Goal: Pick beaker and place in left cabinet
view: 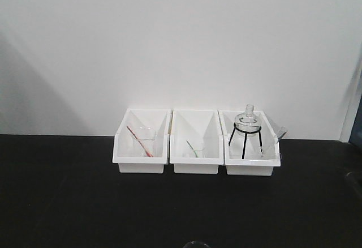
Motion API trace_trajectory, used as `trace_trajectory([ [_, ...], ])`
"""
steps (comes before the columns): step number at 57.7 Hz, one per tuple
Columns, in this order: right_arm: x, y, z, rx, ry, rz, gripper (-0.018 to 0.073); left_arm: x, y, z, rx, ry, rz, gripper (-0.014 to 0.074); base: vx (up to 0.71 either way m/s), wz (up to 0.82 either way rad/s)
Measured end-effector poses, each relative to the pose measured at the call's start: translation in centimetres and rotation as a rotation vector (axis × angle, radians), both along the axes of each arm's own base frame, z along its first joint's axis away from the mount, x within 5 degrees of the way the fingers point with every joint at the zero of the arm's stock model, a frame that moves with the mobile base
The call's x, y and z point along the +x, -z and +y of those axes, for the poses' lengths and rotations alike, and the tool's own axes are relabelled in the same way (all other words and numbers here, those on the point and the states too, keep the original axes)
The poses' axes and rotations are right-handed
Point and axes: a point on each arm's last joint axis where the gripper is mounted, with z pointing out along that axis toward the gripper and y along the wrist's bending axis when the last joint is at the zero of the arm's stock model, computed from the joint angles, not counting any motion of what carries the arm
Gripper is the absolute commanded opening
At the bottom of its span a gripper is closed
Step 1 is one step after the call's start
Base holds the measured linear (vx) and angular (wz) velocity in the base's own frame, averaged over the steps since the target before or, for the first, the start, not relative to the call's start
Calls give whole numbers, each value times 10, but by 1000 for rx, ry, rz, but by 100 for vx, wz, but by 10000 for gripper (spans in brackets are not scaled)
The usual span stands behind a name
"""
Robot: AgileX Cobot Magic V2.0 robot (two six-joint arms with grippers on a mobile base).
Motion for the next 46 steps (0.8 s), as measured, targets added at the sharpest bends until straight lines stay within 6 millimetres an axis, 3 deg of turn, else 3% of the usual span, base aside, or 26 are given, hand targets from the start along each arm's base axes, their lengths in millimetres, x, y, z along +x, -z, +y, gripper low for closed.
trace_trajectory([
  [15, 39, 32, 30, -8, -34, 44, 627, 0, 0, 0, 0, 0, 0, -6, 0, 0],
  [34, 72, 47, 63, 13, -75, 11, 617, 0, 0, 0, 0, 0, 0, -6, 0, 0],
  [46, 84, 55, 68, 32, -61, 27, 523, 0, 0, 0, 0, 0, 0, -6, 0, 0],
])
